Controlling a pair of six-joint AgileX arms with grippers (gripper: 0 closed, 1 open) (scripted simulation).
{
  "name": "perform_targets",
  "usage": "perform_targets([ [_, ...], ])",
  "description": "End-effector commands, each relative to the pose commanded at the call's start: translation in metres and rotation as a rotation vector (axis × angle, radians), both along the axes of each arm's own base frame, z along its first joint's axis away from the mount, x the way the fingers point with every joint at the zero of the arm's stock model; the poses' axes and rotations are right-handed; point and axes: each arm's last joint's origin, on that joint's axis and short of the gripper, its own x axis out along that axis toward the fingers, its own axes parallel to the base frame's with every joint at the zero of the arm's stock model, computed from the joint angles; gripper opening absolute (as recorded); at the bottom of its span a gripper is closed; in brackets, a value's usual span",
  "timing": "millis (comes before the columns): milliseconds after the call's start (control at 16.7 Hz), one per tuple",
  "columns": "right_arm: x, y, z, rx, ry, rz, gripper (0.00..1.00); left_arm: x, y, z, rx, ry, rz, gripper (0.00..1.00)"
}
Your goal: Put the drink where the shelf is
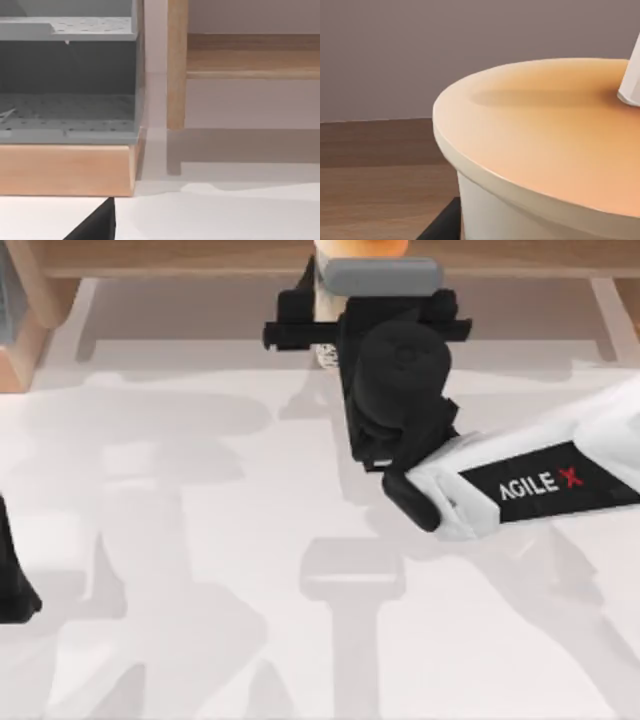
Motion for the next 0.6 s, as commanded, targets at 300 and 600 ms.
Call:
perform_targets([
  [300, 0.004, -0.003, 0.052, 0.005, -0.011, 0.024, 0.0, 0.0, 0.0, 0.0, 0.0, 0.0, 0.0, 1.0],
  [600, 0.025, -0.032, 0.086, -0.036, 0.034, -0.023, 0.0, 0.0, 0.0, 0.0, 0.0, 0.0, 0.0, 1.0],
])
